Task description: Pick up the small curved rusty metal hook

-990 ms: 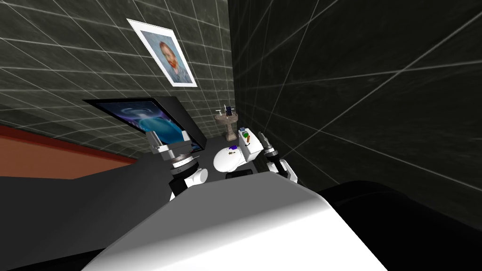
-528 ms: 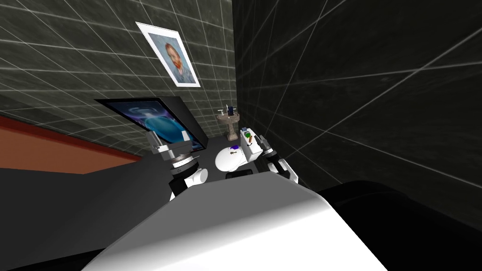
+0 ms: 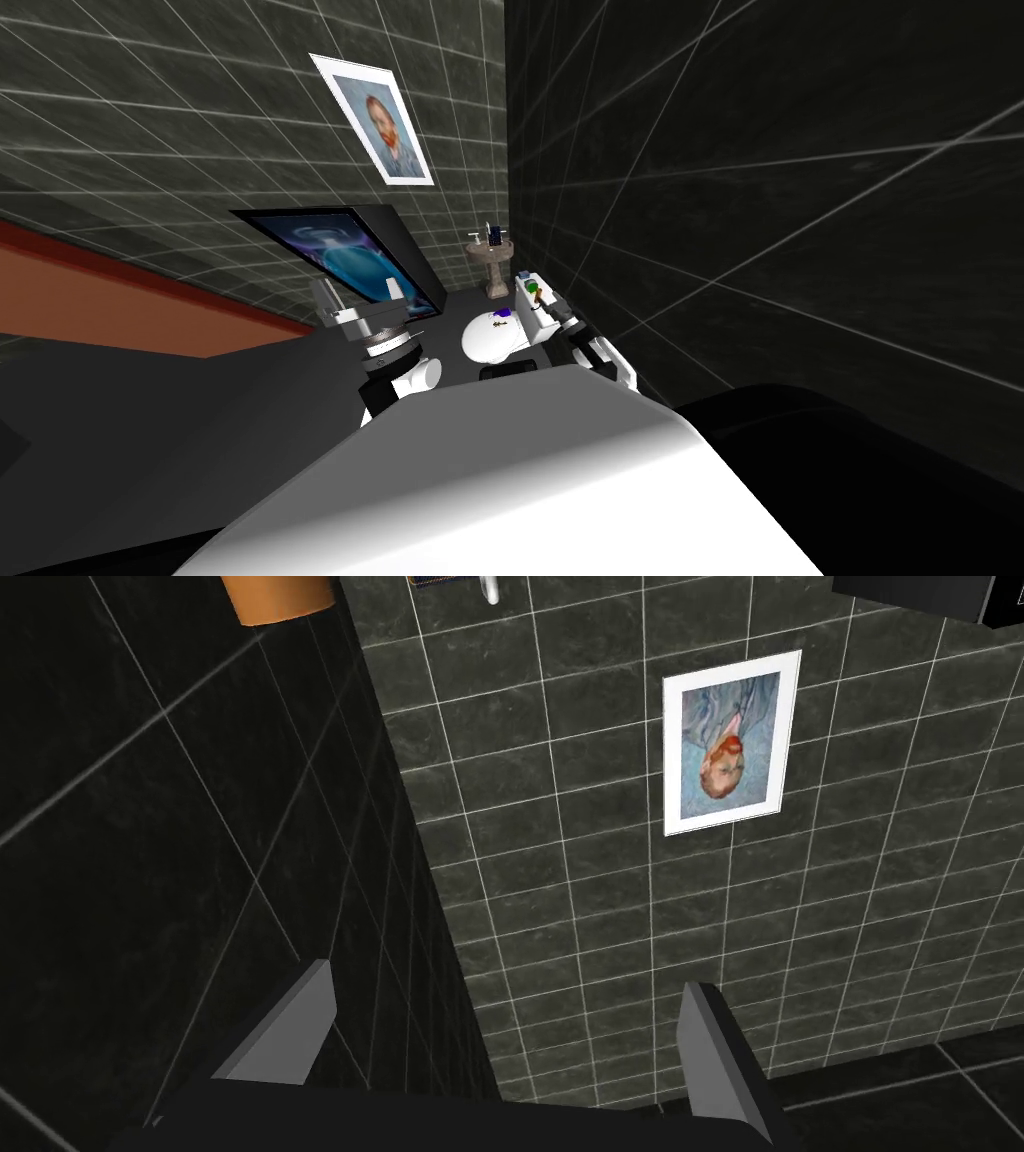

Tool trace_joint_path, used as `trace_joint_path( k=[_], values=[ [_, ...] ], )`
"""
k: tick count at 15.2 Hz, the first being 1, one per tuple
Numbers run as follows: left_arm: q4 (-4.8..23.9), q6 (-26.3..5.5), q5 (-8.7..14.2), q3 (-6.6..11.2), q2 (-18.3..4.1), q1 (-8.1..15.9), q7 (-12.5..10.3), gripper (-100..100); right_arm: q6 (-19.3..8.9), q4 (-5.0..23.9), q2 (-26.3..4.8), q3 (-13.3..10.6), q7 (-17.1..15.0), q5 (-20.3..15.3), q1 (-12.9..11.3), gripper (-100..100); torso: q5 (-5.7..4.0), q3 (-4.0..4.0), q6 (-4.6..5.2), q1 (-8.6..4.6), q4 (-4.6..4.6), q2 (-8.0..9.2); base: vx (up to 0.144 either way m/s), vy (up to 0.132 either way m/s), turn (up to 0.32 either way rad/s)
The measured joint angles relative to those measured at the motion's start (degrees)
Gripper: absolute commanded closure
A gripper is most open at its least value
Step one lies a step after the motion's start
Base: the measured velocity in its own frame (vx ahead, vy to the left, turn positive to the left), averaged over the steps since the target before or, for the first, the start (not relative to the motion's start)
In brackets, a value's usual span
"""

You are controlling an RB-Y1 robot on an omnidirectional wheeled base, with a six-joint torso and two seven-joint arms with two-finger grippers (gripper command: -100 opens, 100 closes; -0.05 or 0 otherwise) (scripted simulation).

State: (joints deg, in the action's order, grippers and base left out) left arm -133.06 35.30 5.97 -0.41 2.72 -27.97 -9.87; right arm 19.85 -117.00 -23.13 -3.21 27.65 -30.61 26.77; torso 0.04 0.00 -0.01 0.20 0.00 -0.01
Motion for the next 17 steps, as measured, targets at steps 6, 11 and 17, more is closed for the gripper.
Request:
trace_joint_path(
  k=[6, 11, 17],
  values=[
    [0.0, 0.0, 0.0, 0.0, 0.0, 0.0, 0.0, 0, -1.1, 3.9, -2.8, -0.1, 7.2, -6.7, -0.5, -100, 0.0, -0.01, 0.0, -0.01, 0.0, -0.01, 0.006, 0.047, 0.059],
    [0.0, 0.0, 0.0, 0.0, 0.0, 0.0, 0.0, 0, -2.7, 6.6, -5.9, 0.0, 12.4, -12.0, -1.2, -100, 0.0, 0.0, -0.01, -0.02, 0.0, -0.01, 0.005, 0.045, 0.056],
    [0.0, 0.0, 0.0, 0.0, 0.0, 0.0, 0.0, 0, -4.1, 10.2, -8.2, -0.2, 19.2, -18.5, -1.9, -100, 0.0, 0.0, 0.0, -0.03, 0.0, 0.0, 0.006, 0.044, 0.055]
  ],
)
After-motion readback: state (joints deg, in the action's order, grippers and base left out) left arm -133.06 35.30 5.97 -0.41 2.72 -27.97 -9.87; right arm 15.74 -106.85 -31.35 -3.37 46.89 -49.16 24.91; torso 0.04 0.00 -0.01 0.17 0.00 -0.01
